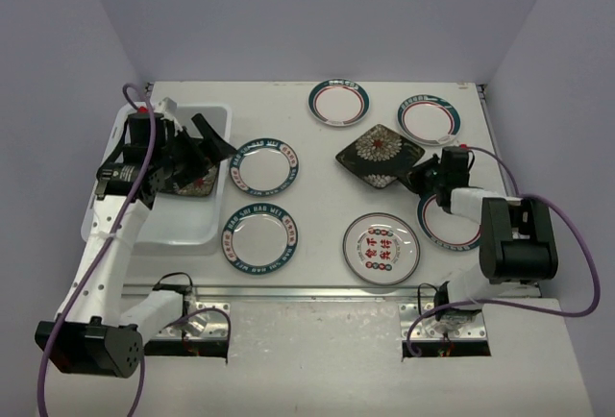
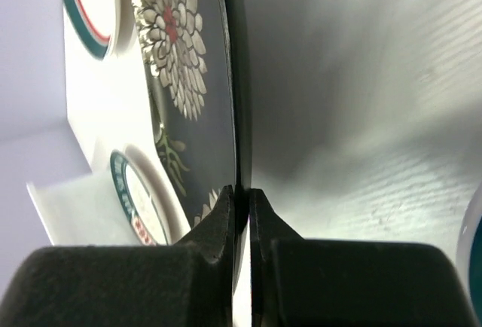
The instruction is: Place the plates into the plastic bin on the countertop
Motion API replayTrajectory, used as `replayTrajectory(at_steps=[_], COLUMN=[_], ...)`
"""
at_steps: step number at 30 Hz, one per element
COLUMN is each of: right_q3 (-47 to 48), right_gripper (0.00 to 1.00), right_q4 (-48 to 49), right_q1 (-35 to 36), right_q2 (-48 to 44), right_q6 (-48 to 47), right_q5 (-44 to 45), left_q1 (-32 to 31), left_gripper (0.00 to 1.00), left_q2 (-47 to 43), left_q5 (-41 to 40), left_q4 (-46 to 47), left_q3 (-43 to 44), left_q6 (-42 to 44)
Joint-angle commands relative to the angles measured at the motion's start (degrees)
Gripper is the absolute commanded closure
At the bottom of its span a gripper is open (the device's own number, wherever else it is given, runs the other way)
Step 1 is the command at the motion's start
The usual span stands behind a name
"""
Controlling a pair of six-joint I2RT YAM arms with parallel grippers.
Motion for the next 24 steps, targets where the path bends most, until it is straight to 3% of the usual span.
replayTrajectory(at_steps=[1,7,12,17,19,21,24], right_q3=[7.88,17.52,21.95,25.38,25.27,25.24,24.64], right_gripper=[1.0,1.0,1.0,1.0,1.0,1.0,1.0], right_q4=[0.03,-15.65,-20.91,-23.76,-23.52,-23.8,-23.77], right_q1=[0.53,5.55,9.6,13.43,13.7,13.7,13.71], right_q2=[-6.25,-9.13,-11.55,-12.88,-13.44,-13.79,-14.29], right_q6=[-7.17,-15.72,-16.84,-18.75,-18.14,-18.26,-17.61], right_q5=[-15.4,-28.64,-35.94,-37.56,-38.43,-39.34,-40.09], left_q1=[-1.62,-8.0,-11.78,-13.69,-14.07,-14.33,-14.4], left_gripper=[0.0,0.0,0.0,0.08,0.22,0.46,0.71], left_q2=[3.8,15.07,20.82,23.5,23.24,23.06,22.84], left_q5=[8.63,13.11,12.41,12.5,13.55,13.95,13.86], left_q4=[10.29,12.43,12.09,11.81,13.42,14.4,14.7], left_q3=[3.53,11.7,14.59,14.51,13.29,12.67,12.42], left_q6=[0.79,5.43,8.37,8.52,7.84,7.07,6.76])
